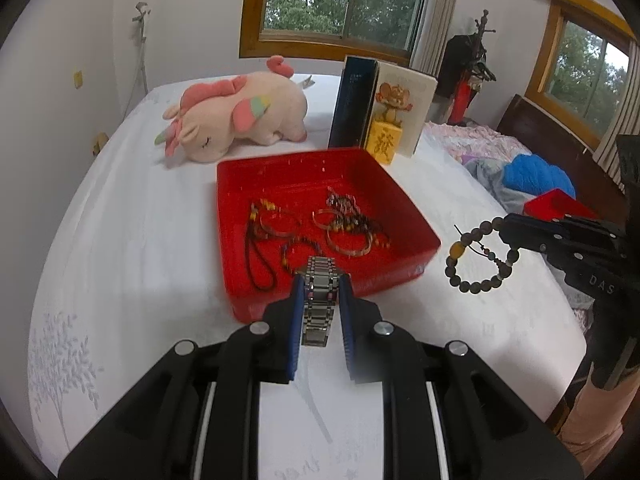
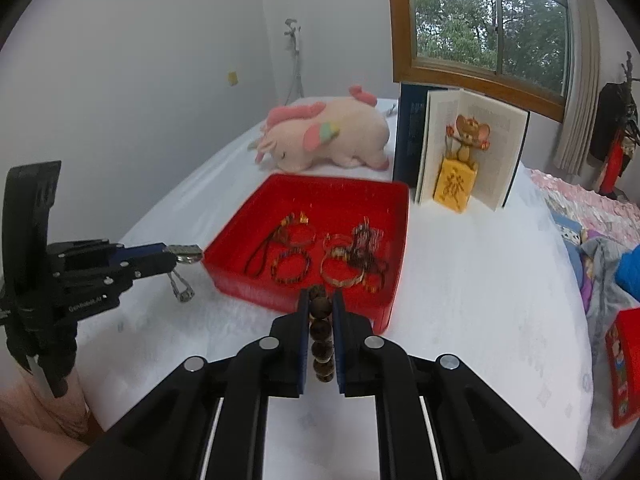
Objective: Organize jewelry
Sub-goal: 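Carry the watch and bead bracelet into the red tray and open both tools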
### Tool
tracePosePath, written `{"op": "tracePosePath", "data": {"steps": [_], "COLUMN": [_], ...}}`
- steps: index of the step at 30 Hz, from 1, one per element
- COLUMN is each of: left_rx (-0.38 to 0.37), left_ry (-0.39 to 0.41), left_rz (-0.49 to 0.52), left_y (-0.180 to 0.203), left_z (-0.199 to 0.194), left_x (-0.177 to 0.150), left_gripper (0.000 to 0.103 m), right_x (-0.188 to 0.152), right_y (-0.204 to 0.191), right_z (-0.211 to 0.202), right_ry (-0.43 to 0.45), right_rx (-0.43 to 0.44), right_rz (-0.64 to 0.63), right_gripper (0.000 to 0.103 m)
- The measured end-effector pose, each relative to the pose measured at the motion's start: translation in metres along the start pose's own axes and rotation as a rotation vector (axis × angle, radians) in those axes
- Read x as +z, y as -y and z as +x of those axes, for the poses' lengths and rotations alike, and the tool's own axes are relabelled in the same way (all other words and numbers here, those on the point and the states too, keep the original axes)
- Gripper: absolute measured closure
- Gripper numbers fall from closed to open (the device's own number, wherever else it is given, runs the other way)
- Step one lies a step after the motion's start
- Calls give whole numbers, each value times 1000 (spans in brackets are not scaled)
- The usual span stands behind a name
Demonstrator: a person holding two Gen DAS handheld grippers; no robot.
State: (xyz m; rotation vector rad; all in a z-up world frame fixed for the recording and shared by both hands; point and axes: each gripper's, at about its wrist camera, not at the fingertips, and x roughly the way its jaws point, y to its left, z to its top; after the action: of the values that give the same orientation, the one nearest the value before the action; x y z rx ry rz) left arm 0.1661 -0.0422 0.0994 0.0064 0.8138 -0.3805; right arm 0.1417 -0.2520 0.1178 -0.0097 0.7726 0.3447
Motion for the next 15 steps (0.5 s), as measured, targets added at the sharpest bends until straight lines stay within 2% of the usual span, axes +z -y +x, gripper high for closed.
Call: {"op": "tracePosePath", "data": {"steps": [7,15], "left_rx": [8,26], "left_ry": [-24,-68], "left_rz": [-22,-52], "left_y": [-6,-20], "left_z": [32,78], "left_x": [30,50], "left_gripper": [87,87], "right_x": [34,54], "right_y": [8,13], "right_z": [31,79], "right_ry": [-2,-37], "right_rx": [3,15], "right_rz": [24,52], "right_gripper": [93,93]}}
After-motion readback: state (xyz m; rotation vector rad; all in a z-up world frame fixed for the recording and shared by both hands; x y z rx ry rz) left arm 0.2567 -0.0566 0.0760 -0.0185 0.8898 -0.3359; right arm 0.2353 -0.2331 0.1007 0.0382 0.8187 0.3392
